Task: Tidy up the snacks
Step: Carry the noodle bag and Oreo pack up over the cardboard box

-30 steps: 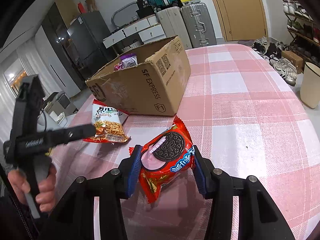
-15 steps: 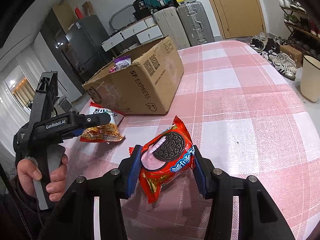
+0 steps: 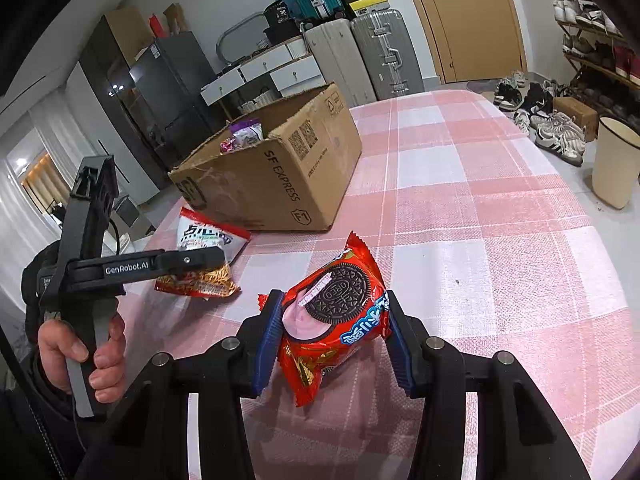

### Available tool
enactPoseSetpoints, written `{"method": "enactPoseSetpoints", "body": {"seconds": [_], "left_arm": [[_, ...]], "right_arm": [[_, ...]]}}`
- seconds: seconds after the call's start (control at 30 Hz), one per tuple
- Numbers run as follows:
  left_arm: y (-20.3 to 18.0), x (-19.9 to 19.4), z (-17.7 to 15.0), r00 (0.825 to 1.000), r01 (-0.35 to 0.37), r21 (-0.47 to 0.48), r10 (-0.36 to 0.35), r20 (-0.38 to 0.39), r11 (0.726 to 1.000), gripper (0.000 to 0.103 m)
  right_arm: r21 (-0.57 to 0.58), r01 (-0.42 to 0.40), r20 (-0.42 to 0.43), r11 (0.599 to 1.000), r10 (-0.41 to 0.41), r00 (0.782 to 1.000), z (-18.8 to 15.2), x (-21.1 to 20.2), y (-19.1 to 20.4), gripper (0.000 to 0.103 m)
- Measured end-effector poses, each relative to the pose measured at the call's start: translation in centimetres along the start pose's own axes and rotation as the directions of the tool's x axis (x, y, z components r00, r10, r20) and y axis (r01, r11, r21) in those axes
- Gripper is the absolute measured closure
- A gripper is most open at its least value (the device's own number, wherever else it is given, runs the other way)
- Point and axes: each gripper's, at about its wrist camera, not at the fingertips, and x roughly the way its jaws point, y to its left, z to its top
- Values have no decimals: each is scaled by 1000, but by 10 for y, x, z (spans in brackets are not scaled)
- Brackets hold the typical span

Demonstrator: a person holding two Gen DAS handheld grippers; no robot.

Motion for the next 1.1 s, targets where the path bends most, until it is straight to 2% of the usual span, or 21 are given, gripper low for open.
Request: {"method": "enactPoseSetpoints", "body": {"seconds": [0.4, 0.6, 1.1], "left_arm": [[6, -65, -34, 998, 6, 45, -9, 68, 999, 61], [2, -105, -39, 991, -44, 81, 34, 126, 996, 61], [-1, -189, -9, 969, -101, 154, 62, 239, 983, 61]], "right_arm": [[-86, -16, 52, 996, 21, 998, 3, -34, 42, 55], [-118, -39, 81, 992, 48, 996, 11, -52, 64, 55], [-231, -40, 164, 972, 79, 983, 62, -91, 109, 55]]}}
